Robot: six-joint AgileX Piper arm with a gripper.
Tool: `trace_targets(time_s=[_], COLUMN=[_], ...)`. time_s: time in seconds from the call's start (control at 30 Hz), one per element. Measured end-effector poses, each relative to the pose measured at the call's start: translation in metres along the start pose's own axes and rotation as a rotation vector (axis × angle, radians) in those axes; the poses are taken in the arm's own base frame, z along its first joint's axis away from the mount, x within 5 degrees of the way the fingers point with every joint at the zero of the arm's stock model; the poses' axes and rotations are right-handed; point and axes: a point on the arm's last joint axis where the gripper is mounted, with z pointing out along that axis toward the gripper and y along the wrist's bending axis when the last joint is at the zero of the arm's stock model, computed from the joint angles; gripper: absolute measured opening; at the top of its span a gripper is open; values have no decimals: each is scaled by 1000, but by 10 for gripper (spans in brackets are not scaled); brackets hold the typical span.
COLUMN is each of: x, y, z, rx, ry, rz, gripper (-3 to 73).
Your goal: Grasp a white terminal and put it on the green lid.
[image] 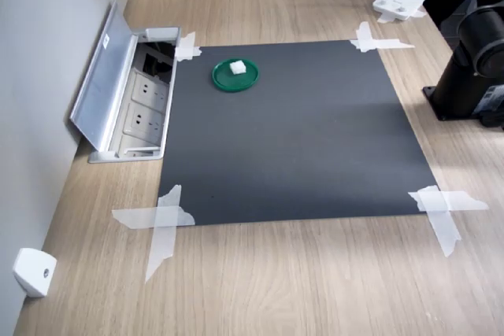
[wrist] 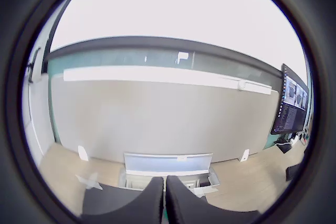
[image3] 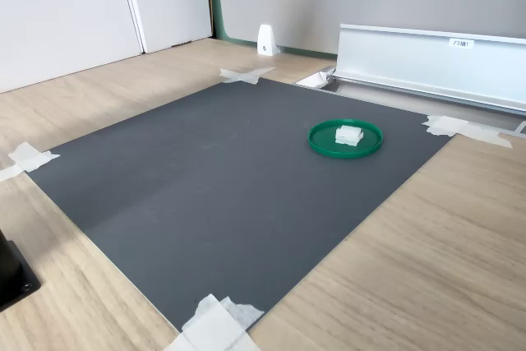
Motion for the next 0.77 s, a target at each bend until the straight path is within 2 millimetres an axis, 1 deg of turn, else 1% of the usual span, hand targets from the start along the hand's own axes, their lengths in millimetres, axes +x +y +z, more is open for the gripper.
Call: trace_targets(time_s=[0.07, 0.13, 0.23, 0.4, 0.53, 0.63, 0.77], x=[9, 20, 40, 76, 100, 116, 130], y=[1, 2, 3, 5, 6, 7, 9], z=[-20, -34, -45, -49, -53, -56, -55], rx=[1, 2, 3, 1, -1, -5, -15], ry=[-49, -82, -101, -78, -50, -19, 29], rz=[13, 17, 17, 24, 26, 28, 43], gripper=[-7, -8, -8, -8, -8, -8, -8])
